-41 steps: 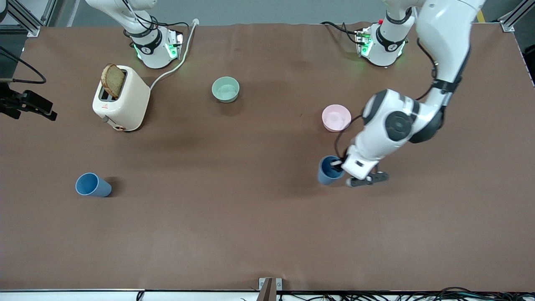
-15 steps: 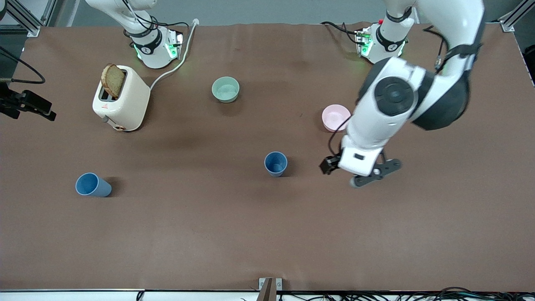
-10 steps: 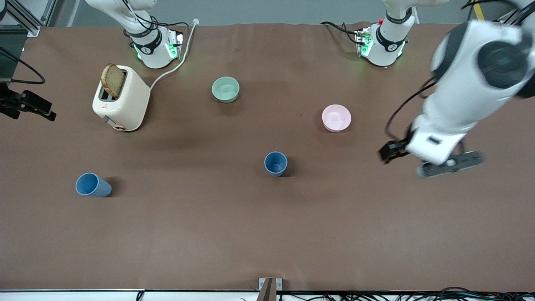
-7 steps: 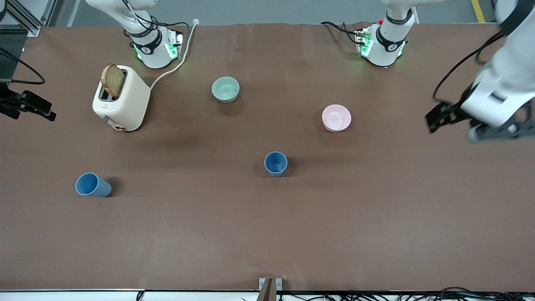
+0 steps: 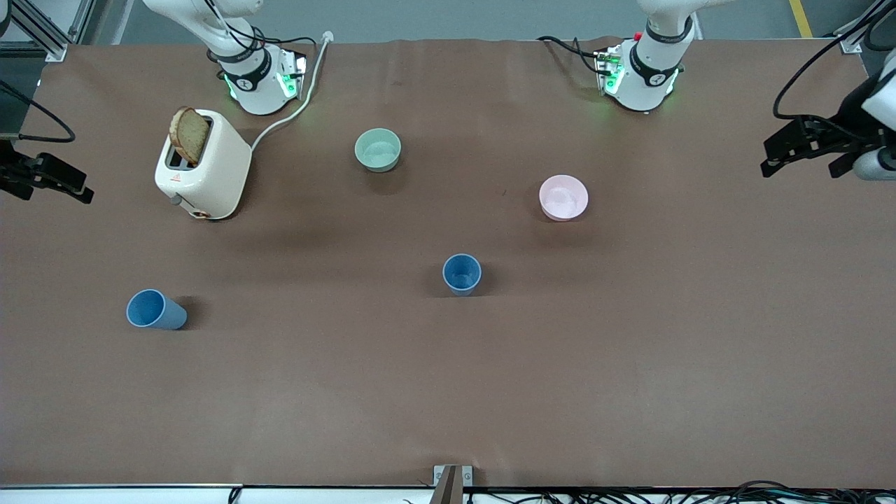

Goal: Stack blue cups with both arms

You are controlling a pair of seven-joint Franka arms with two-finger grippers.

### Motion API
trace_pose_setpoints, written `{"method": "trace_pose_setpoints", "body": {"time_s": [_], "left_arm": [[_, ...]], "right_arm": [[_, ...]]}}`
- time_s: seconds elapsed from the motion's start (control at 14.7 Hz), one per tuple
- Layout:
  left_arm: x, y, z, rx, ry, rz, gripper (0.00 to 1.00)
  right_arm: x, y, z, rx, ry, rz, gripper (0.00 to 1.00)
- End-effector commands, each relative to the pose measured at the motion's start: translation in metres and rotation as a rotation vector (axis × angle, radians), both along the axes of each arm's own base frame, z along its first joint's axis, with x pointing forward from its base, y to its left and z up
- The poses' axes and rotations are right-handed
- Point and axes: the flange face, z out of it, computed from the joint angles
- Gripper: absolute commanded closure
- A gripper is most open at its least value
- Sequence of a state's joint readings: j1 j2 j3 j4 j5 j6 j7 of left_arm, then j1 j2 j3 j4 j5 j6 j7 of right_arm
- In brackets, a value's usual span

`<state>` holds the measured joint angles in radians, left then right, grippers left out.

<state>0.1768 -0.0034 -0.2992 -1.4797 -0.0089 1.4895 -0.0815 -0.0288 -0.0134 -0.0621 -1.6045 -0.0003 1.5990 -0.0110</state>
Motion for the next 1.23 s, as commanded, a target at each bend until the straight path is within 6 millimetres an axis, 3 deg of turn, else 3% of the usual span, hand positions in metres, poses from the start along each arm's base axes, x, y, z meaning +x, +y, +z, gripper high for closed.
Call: {"method": "trace_pose_setpoints", "body": {"time_s": [0.0, 0.34, 0.55, 0.68, 0.75, 0.89, 1.02, 1.16], "left_arm": [[-0.037, -0.013, -0.008, 0.003, -0.017, -0.005, 0.00], [-0.042, -0.012, 0.001, 0.002, -0.031, -0.027, 0.00], [-0.033, -0.008, 0.015, 0.056, -0.058, -0.029, 0.00], [-0.034, -0.011, 0.014, 0.059, -0.047, -0.035, 0.00], [-0.034, -0.013, 0.014, 0.060, -0.047, -0.041, 0.00], [-0.035, -0.013, 0.013, 0.061, -0.041, -0.053, 0.00], [-0.036, -0.013, 0.012, 0.061, -0.027, -0.058, 0.00], [-0.036, -0.012, 0.011, 0.062, -0.024, -0.059, 0.00]], "right_arm": [[0.006, -0.008, -0.003, 0.003, -0.003, -0.015, 0.00], [0.011, -0.013, -0.009, 0.013, -0.009, -0.025, 0.00], [0.012, -0.015, -0.009, 0.011, -0.013, -0.028, 0.00], [0.020, -0.035, -0.024, 0.008, -0.015, -0.050, 0.00], [0.025, -0.049, -0.035, 0.007, -0.010, -0.059, 0.00], [0.047, -0.077, -0.076, 0.002, -0.008, -0.069, 0.00], [0.072, -0.106, -0.131, -0.003, -0.015, -0.052, 0.00], [0.087, -0.120, -0.177, 0.035, -0.020, -0.047, 0.00]]}}
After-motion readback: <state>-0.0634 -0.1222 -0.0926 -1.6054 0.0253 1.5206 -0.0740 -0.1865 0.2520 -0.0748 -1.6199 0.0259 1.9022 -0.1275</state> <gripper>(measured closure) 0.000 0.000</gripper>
